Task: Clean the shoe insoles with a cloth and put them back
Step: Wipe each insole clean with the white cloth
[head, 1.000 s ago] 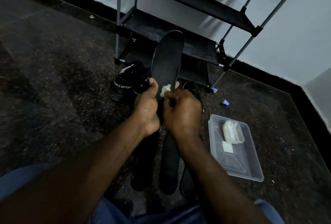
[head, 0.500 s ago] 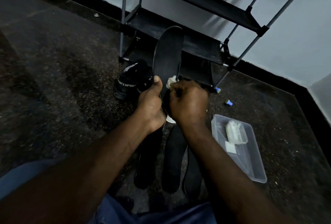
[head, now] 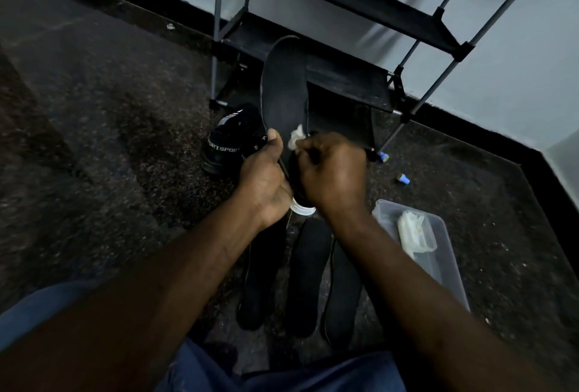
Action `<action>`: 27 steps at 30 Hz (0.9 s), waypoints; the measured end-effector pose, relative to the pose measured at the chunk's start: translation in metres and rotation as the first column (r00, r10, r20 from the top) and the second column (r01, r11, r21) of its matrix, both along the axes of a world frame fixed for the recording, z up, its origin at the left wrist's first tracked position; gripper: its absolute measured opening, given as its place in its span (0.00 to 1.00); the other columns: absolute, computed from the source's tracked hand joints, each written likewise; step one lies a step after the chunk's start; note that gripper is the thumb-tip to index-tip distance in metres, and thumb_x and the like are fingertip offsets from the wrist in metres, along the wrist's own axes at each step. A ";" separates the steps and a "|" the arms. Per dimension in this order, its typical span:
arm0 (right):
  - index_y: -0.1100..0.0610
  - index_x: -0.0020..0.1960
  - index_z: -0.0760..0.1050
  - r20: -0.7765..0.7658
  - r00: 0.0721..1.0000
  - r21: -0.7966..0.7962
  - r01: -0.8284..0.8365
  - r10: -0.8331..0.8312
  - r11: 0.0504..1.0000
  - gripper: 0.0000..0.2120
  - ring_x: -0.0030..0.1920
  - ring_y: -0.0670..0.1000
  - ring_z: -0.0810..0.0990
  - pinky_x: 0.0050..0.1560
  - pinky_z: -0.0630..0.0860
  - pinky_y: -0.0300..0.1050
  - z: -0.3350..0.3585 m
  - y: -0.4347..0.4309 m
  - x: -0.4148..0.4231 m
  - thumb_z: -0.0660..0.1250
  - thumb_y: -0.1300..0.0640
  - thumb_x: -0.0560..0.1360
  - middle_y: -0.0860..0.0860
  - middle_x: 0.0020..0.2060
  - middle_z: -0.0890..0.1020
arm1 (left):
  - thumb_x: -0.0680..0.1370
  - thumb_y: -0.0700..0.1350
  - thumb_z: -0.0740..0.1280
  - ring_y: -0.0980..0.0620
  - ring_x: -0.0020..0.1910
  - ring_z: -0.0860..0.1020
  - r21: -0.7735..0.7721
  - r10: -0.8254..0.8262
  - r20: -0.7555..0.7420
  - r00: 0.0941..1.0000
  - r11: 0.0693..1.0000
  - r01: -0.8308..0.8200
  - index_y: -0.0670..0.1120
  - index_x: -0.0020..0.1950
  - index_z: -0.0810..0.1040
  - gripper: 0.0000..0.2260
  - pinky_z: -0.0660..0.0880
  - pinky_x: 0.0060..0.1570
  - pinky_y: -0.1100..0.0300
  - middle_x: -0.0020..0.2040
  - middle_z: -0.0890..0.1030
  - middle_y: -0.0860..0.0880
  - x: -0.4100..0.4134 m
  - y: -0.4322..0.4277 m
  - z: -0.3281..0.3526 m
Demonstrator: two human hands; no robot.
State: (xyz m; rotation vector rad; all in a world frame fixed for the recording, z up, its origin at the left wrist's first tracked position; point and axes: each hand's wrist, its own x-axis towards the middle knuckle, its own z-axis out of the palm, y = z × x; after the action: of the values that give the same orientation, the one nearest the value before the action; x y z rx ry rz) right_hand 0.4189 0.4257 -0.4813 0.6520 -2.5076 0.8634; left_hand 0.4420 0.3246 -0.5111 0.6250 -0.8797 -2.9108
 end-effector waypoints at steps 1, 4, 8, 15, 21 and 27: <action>0.53 0.47 0.86 -0.008 0.998 0.028 -0.057 0.057 0.998 0.07 0.44 0.54 0.84 0.47 0.80 0.48 -0.005 -0.002 0.011 0.71 0.59 0.72 0.53 0.43 0.86 | 0.85 0.57 0.61 0.46 0.56 0.85 -0.030 0.000 0.028 1.000 1.000 0.000 0.41 0.63 0.81 0.21 0.82 0.53 0.52 0.60 0.85 0.41 0.000 -0.001 0.000; 0.55 0.45 0.86 -0.038 0.991 0.080 -0.127 0.130 0.989 0.06 0.40 0.55 0.82 0.41 0.80 0.50 -0.014 -0.001 0.027 0.70 0.59 0.72 0.54 0.40 0.84 | 0.82 0.60 0.64 0.44 0.57 0.85 -0.078 -0.025 0.069 0.997 0.996 0.030 0.38 0.66 0.78 0.27 0.83 0.51 0.53 0.61 0.84 0.40 0.001 0.002 -0.004; 0.55 0.46 0.86 -0.089 0.995 0.021 -0.039 0.041 0.999 0.06 0.40 0.56 0.83 0.40 0.80 0.52 -0.010 -0.007 0.016 0.70 0.57 0.72 0.54 0.41 0.84 | 0.83 0.61 0.62 0.46 0.56 0.85 -0.047 -0.027 0.020 0.999 0.999 0.028 0.39 0.69 0.77 0.27 0.82 0.50 0.54 0.58 0.85 0.43 -0.002 -0.002 0.001; 0.52 0.47 0.87 0.127 0.983 -0.282 0.167 -0.136 0.945 0.04 0.42 0.42 0.84 0.51 0.81 0.43 -0.002 0.002 -0.001 0.73 0.58 0.74 0.45 0.42 0.87 | 0.85 0.58 0.59 0.43 0.62 0.83 0.031 0.049 -0.020 0.999 0.998 -0.048 0.40 0.70 0.77 0.25 0.79 0.62 0.48 0.64 0.83 0.40 -0.001 -0.015 0.007; 0.51 0.49 0.87 0.192 0.981 -0.263 0.075 -0.024 0.962 0.04 0.44 0.41 0.85 0.51 0.82 0.47 -0.012 0.018 0.015 0.75 0.56 0.75 0.42 0.43 0.87 | 0.85 0.61 0.56 0.44 0.60 0.84 0.034 -0.006 0.016 1.000 0.999 0.006 0.39 0.70 0.78 0.29 0.82 0.55 0.49 0.59 0.85 0.43 -0.002 -0.017 0.013; 0.54 0.51 0.87 0.001 1.000 -0.089 -0.012 0.012 0.996 0.07 0.46 0.41 0.82 0.51 0.74 0.28 -0.024 0.025 0.029 0.76 0.61 0.73 0.47 0.46 0.86 | 0.86 0.61 0.50 0.46 0.66 0.80 -0.027 -0.051 -0.023 0.998 0.998 0.050 0.38 0.74 0.74 0.31 0.79 0.61 0.54 0.68 0.80 0.42 0.003 -0.018 0.016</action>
State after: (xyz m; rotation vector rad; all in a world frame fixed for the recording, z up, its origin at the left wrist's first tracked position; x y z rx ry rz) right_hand 0.4479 0.4509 -0.5056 0.6374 -2.4531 0.9736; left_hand 0.4454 0.3069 -0.4951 0.5730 -0.9435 -2.9395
